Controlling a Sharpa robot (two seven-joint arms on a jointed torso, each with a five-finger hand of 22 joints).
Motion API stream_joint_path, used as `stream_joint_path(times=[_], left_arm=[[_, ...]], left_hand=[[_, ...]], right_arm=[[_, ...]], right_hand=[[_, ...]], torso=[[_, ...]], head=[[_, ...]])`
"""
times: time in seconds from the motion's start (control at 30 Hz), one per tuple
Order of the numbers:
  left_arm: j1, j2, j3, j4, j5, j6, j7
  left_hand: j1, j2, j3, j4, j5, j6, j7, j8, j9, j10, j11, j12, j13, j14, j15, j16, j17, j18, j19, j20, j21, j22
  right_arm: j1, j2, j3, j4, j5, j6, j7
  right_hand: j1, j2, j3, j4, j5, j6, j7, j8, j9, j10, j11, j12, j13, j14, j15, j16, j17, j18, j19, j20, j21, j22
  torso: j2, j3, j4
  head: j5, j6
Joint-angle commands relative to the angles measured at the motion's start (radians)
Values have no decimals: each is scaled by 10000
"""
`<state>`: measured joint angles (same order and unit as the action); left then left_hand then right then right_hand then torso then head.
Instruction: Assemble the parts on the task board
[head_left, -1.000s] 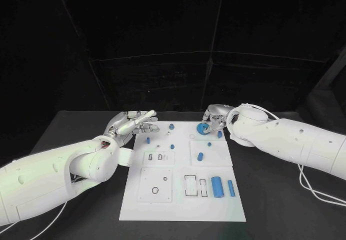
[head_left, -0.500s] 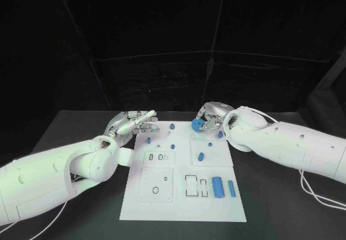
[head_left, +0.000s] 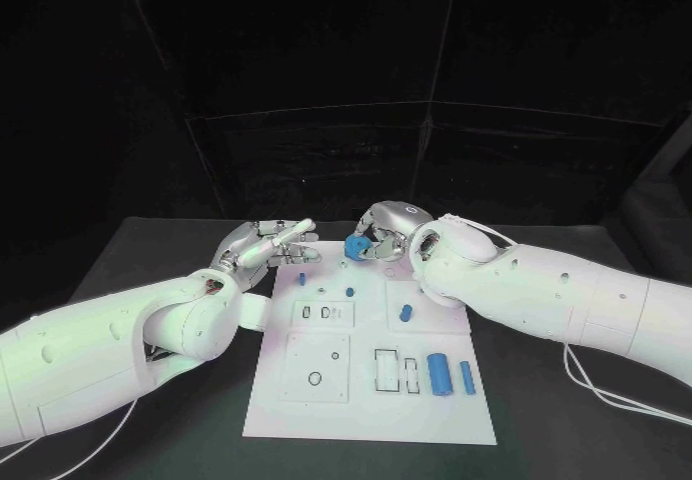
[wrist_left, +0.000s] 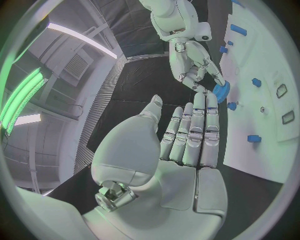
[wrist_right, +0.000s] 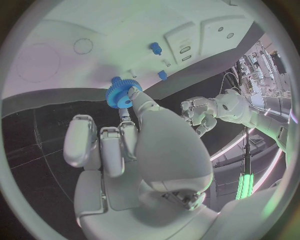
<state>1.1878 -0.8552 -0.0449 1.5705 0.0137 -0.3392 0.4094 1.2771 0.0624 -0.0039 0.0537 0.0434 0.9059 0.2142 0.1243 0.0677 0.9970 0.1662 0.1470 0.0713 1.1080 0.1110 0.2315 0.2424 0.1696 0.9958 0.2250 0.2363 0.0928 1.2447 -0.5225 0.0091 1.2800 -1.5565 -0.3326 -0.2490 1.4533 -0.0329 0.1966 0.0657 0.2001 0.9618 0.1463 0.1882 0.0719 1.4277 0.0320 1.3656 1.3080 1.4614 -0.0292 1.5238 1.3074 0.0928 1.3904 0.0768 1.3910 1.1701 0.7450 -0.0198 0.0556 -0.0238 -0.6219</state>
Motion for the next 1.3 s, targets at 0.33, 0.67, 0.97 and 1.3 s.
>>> stream_joint_path(times=[0.33, 0.67, 0.97, 1.3], left_arm=[[16, 60, 9, -38, -42, 117, 45], [17, 87, 10, -60, -42, 132, 49], [17, 102, 10, -82, -42, 139, 44], [17, 105, 10, -95, -42, 138, 32]], left_hand=[[5, 76, -46, 12, 54, -50, -4, -51, -13, -51, -4, -46, -10, 49, 26, -47, 10, 131, 73, -16, -32, -9], [5, 76, -46, 12, 54, -50, -4, -51, -13, -51, -4, -46, -10, 49, 26, -47, 10, 131, 73, -16, -32, -9], [5, 88, -49, 7, 54, -47, -7, -56, -11, -48, -6, -54, -10, 50, 25, -56, 19, 131, 80, -15, -44, -16], [5, 88, -49, 7, 54, -47, -7, -56, -11, -48, -6, -54, -10, 50, 25, -56, 19, 131, 80, -15, -44, -16]], right_arm=[[-230, 836, -82, -846, -171, 441, 247], [-296, 1105, -90, -1078, -170, 732, 277], [-302, 1206, -90, -1160, -126, 782, 337], [-302, 1255, -91, -1221, -64, 913, 277]], right_hand=[[-156, -2, 194, 69, -13, 627, -194, -98, 15, -9, 78, 4, 508, 879, -41, 16, 1640, -144, 58, -40, 62, 20], [-225, -58, 243, 70, -18, 603, -177, -140, 1, -25, 93, -17, 494, 878, -30, 12, 1635, -146, 60, -33, 65, 28], [-759, -408, 206, 247, 78, 167, -7, -473, -69, -88, 242, -97, 440, 879, 90, 11, 1640, -159, 66, 60, 79, 61], [-1485, -768, -331, 656, -504, -457, 110, -874, -80, -305, 370, -351, 214, 880, 204, 16, 1656, -148, 38, 178, 70, 37]], torso=[[7, 25, -34], [10, 33, -48], [5, 26, -46], [2, 23, -49]], head=[[116, -23], [128, -66], [122, -88], [128, -108]])
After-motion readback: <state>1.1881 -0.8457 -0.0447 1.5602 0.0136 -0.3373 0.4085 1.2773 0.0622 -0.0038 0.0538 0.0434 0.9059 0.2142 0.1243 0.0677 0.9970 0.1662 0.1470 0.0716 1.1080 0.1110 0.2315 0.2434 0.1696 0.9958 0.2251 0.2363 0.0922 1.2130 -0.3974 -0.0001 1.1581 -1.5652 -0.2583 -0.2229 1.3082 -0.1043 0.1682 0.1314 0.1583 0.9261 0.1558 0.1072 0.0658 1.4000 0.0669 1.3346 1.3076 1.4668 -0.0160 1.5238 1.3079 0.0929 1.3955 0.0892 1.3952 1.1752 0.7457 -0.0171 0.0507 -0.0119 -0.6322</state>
